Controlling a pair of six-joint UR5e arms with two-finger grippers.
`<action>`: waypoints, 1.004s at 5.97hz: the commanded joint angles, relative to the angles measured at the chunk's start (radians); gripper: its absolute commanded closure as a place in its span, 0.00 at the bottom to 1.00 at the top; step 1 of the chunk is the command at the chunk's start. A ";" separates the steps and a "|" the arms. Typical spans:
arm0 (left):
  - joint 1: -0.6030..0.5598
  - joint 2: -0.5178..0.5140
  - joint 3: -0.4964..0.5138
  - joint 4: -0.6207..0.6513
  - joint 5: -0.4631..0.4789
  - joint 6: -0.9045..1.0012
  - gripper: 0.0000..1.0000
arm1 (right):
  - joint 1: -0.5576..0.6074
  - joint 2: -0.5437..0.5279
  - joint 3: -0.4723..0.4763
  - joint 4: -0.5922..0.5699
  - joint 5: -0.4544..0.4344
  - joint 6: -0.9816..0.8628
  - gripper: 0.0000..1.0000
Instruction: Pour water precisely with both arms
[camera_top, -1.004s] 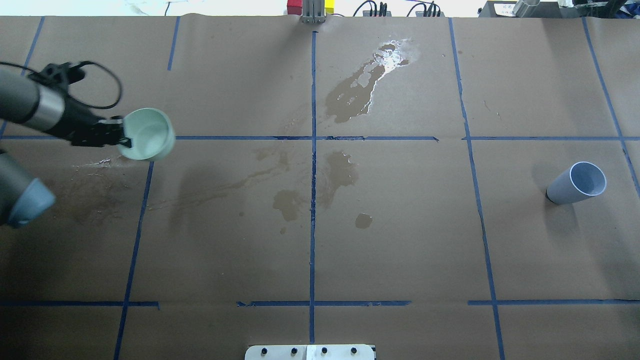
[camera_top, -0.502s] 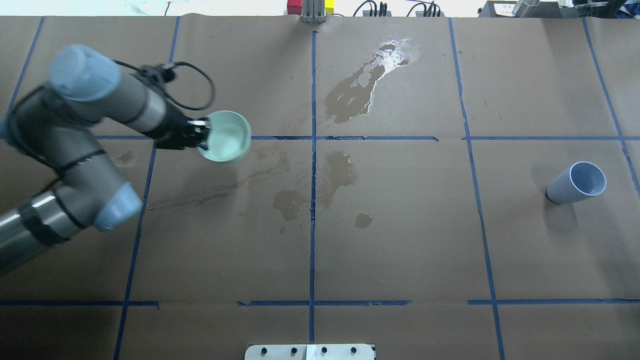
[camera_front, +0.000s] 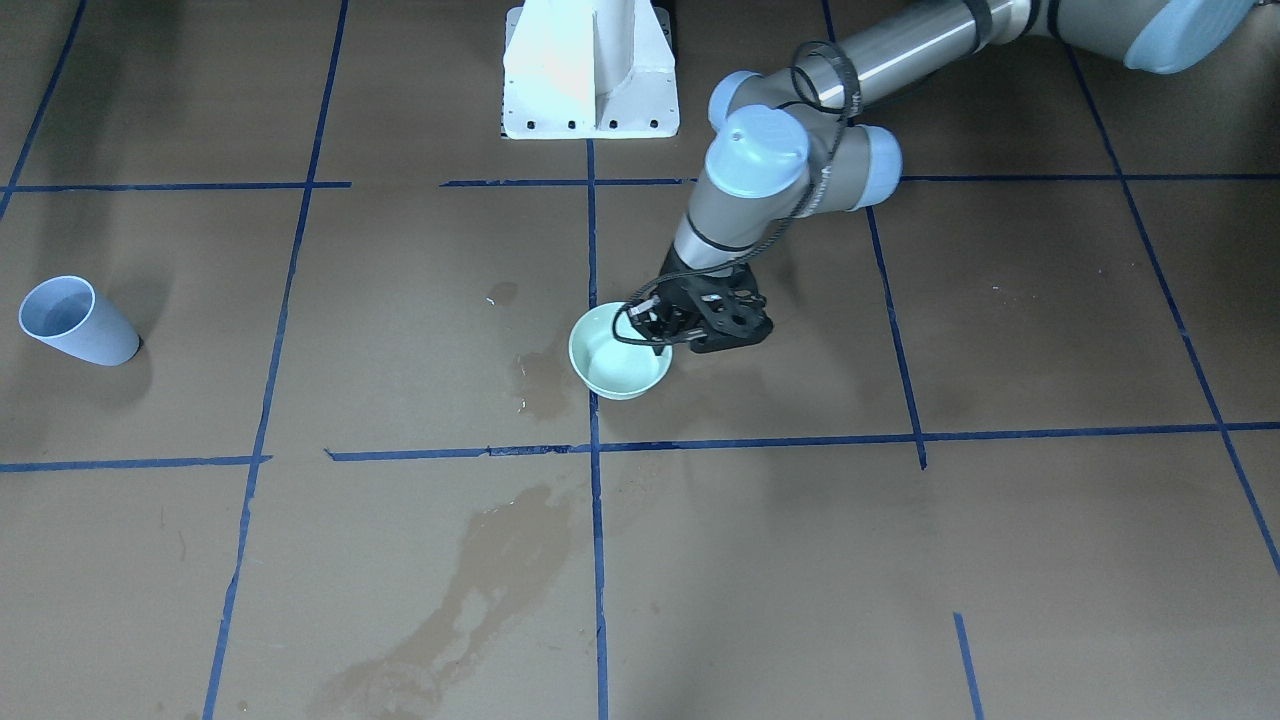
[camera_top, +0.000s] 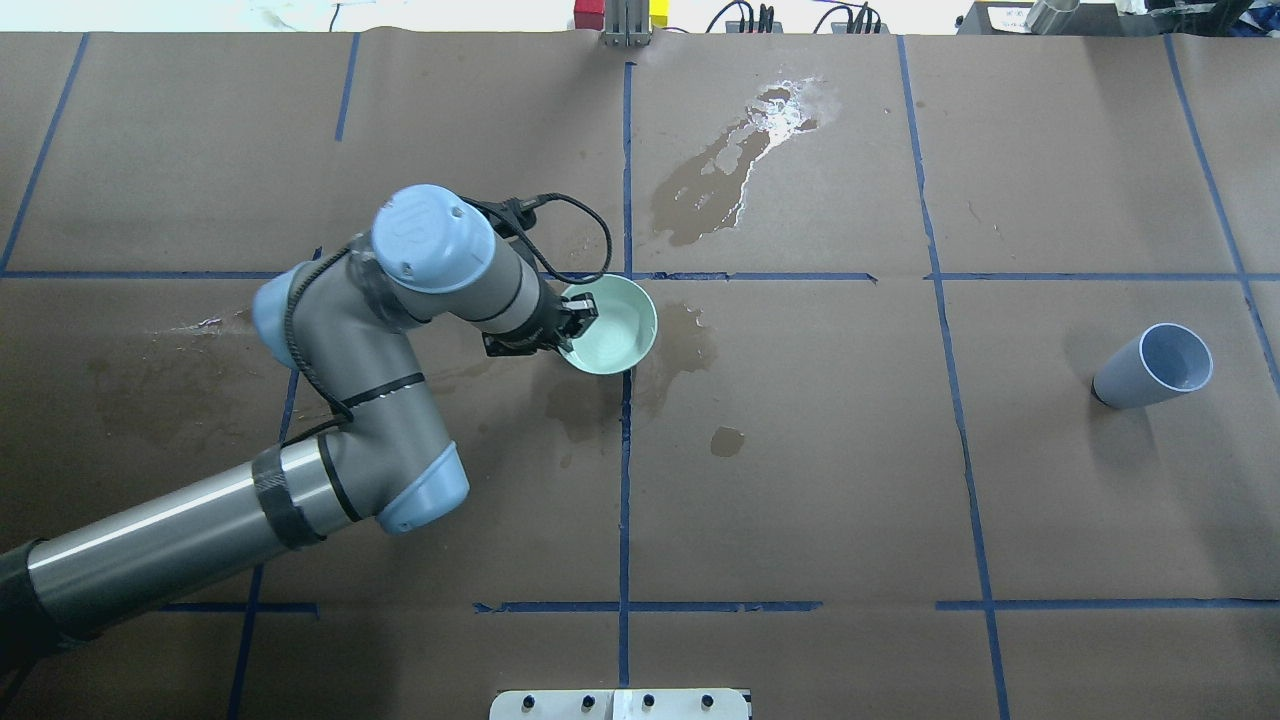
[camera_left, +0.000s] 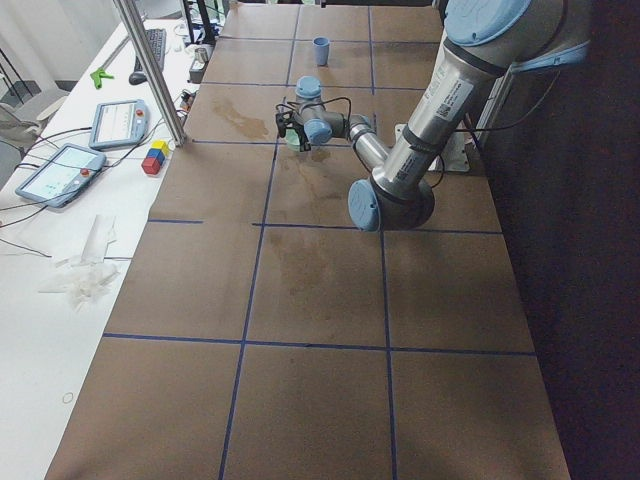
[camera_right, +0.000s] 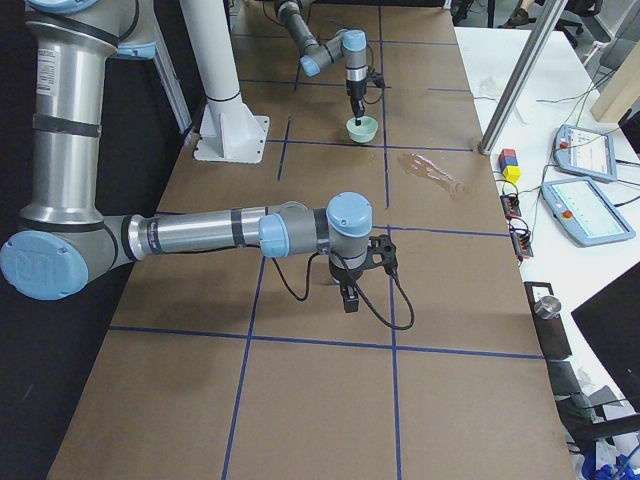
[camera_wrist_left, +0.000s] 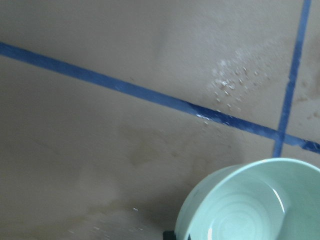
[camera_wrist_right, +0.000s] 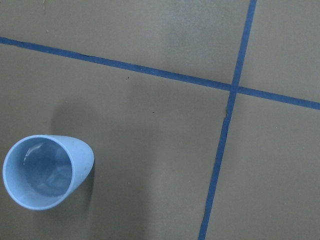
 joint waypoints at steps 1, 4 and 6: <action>0.021 -0.025 0.043 0.000 0.019 -0.005 0.84 | 0.000 0.000 -0.001 0.000 -0.001 0.000 0.00; 0.014 -0.033 0.034 0.003 0.012 0.001 0.00 | 0.000 0.002 0.005 0.002 -0.001 0.002 0.00; -0.061 -0.012 -0.101 0.200 -0.068 0.120 0.00 | -0.005 0.014 0.014 0.005 -0.001 0.005 0.00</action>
